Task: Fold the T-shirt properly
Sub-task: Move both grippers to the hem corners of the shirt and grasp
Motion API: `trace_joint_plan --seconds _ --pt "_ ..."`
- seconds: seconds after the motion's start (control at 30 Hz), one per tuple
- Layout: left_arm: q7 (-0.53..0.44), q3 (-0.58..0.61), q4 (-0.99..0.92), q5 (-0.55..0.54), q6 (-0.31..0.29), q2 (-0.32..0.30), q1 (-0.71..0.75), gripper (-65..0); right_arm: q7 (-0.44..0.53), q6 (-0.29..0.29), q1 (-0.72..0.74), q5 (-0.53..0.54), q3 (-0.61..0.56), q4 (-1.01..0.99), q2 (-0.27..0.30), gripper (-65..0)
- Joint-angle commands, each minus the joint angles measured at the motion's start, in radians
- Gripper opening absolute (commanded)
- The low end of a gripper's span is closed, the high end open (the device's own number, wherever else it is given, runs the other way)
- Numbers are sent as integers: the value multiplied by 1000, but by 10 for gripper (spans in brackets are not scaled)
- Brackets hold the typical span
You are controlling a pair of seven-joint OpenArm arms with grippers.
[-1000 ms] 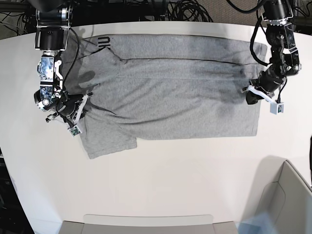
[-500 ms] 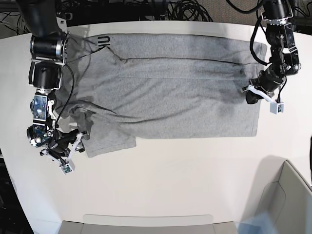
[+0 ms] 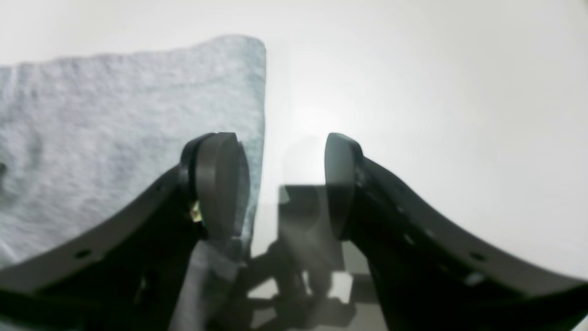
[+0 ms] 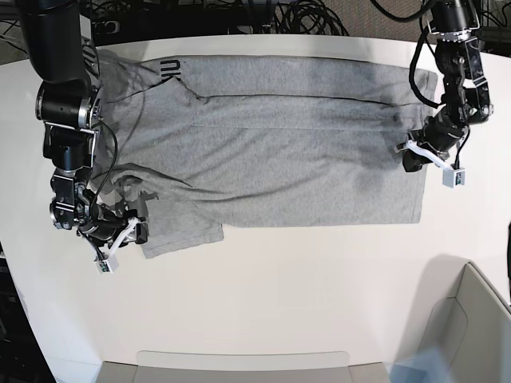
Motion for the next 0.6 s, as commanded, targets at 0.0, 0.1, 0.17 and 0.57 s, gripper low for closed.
trace_joint_plan --seconds 0.0,0.1,0.17,0.57 --pt "-16 -7 17 -11 -7 -15 -11 -650 -17 11 22 -5 -3 2 -9 -347" --pt "-16 -7 17 -11 -7 -15 -37 -650 -18 11 11 -5 -49 0 -32 -347" --pt "-16 -7 17 -11 -7 -15 -69 -650 -20 11 -6 1 -81 0 -35 -347" --pt "-17 -4 -176 -8 -6 -37 -292 -330 -124 123 17 -3 -83 8 -50 -347"
